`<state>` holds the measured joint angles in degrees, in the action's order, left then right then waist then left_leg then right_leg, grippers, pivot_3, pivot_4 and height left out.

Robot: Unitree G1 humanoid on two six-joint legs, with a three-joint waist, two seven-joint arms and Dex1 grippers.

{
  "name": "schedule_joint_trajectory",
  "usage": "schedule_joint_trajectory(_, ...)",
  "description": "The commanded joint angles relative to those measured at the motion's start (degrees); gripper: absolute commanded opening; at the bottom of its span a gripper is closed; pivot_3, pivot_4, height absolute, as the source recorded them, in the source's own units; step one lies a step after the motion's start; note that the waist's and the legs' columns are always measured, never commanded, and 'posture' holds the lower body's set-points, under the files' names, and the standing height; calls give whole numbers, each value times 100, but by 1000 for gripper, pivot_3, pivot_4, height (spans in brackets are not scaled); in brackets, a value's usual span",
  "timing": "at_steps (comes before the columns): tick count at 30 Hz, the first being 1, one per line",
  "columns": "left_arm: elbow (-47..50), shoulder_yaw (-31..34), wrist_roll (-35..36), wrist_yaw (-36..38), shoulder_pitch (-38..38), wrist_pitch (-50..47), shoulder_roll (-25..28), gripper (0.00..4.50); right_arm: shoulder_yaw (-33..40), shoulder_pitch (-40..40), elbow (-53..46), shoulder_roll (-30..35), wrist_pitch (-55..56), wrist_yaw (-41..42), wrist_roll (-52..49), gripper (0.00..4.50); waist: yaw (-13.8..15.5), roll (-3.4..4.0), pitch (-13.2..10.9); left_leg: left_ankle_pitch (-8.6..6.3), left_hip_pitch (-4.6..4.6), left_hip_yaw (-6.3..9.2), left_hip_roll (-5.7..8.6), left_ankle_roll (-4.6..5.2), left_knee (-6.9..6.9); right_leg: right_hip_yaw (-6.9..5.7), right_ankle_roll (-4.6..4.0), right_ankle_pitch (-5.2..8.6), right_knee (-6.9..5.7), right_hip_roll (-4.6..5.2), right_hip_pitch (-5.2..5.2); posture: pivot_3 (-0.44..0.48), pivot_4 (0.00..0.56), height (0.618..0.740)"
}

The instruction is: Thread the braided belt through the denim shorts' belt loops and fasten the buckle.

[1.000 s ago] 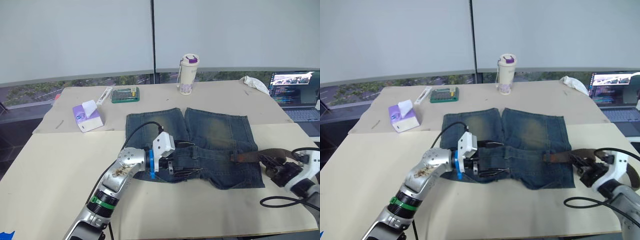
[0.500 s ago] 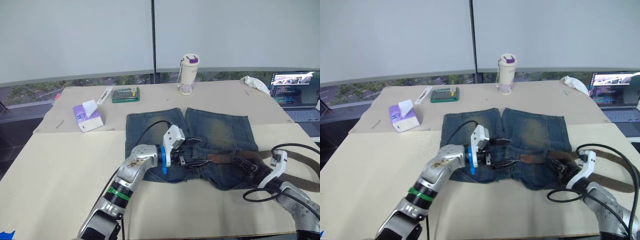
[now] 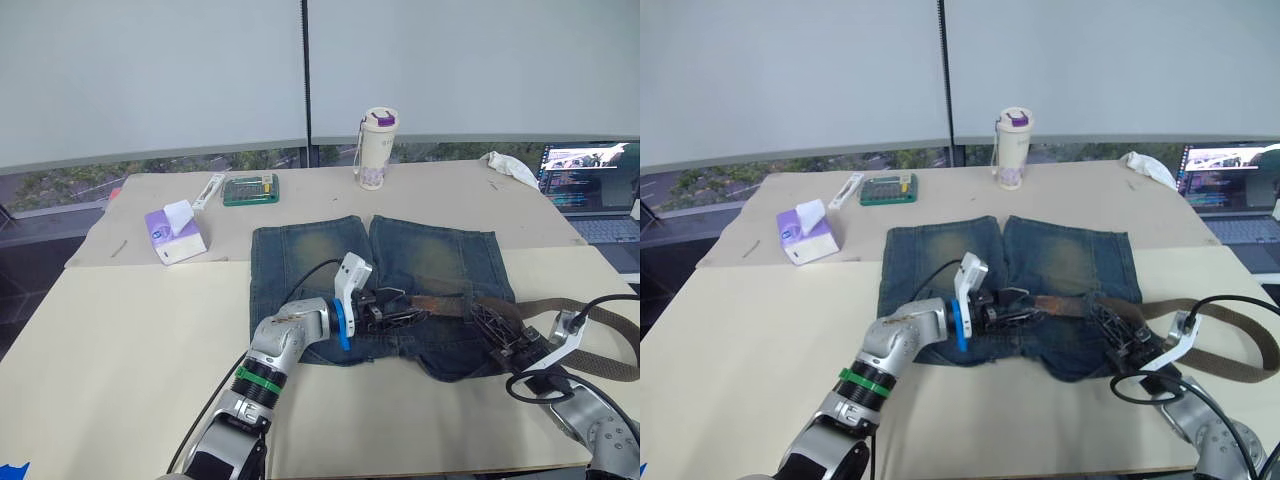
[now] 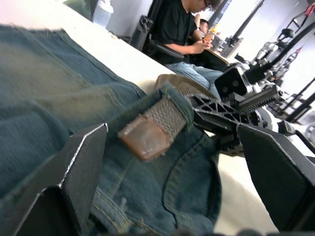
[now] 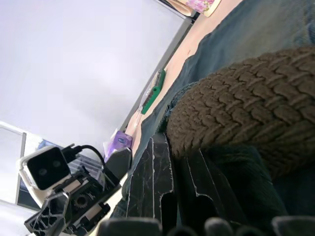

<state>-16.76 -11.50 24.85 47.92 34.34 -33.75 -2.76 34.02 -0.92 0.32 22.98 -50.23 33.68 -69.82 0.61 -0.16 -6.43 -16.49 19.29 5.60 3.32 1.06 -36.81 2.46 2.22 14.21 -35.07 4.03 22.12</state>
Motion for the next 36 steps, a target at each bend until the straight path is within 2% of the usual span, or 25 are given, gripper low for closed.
schedule_joint_trajectory(1, 107, -141, 2, 71, -22, -1, -106, 4478, -40, 31, -434, -23, -7, 132, -236, 0, -2, 1, 0, 0, 0, 0, -1, 0, 0, 0, 0, 0, 0, 0, 0, 0, 150, 740)
schedule_joint_trajectory(7, 85, -12, 146, -42, -96, -160, -341, 4478, -221, 145, -604, 3, 198, 208, 30, 0, 1, 1, 0, 0, 1, 0, 0, 0, 0, 1, 0, 0, 1, 2, 0, 0, 150, 740)
schedule_joint_trajectory(11, 20, 134, 199, -64, -49, -211, -396, 3393, -362, 203, -611, 8, 318, 323, 247, 0, -1, 1, 0, 0, 0, 0, -1, 0, 0, 0, 1, 0, 1, -1, 0, 0, 150, 740)
schedule_joint_trajectory(16, 26, 106, 172, -43, -49, -186, -392, 1658, -439, 151, -539, -7, 443, 393, 375, 0, 2, 1, 0, 0, 0, -1, -1, -1, 0, 0, 0, 0, 1, -1, 0, 0, 150, 740)
schedule_joint_trajectory(21, 9, -37, -23, -101, -107, -72, -325, 17, -471, 220, -560, 72, 530, 536, 527, 1697, 3, 1, 1, 0, 0, -1, 0, -1, 0, 0, 1, 0, 1, -1, 0, 0, 150, 740)
schedule_joint_trajectory(24, 26, 22, -179, -248, -113, 112, -240, 0, -280, 492, -631, 262, 574, 507, 652, 2751, 22, 1, 1, 0, 0, 0, 2, -1, 0, -1, 1, 0, 1, 2, 0, 0, 150, 740)
schedule_joint_trajectory(26, 151, 176, -42, -259, -172, -31, -168, 0, -79, 749, -707, 448, 494, 575, 552, 3396, 25, 1, 1, 0, 1, 0, 4, -1, 0, -2, 1, 0, 2, 4, 1, 0, 150, 740)
schedule_joint_trajectory(29, 395, 187, -46, -205, -317, -151, 124, 0, 163, 1170, -895, 721, 362, 808, 329, 4456, 19, 1, 1, 0, 2, 0, 4, 0, 0, 0, 3, 1, 2, 8, 0, 0, 150, 740)
schedule_joint_trajectory(34, 771, 308, -21, -312, -558, -389, 588, 0, 176, 1751, -1179, 994, 548, 1147, 650, 4485, -15, 1, 1, -2, 3, -2, -4, 1, 2, 3, 6, 3, 2, 2, -4, 0, 150, 740)
schedule_joint_trajectory(36, 893, 439, 30, -345, -590, -498, 775, 0, 257, 1673, -1096, 950, 793, 1018, 831, 4485, -9, 2, 1, -2, 1, -1, -3, 1, 2, 2, 7, 4, 2, 2, -4, 0, 150, 740)
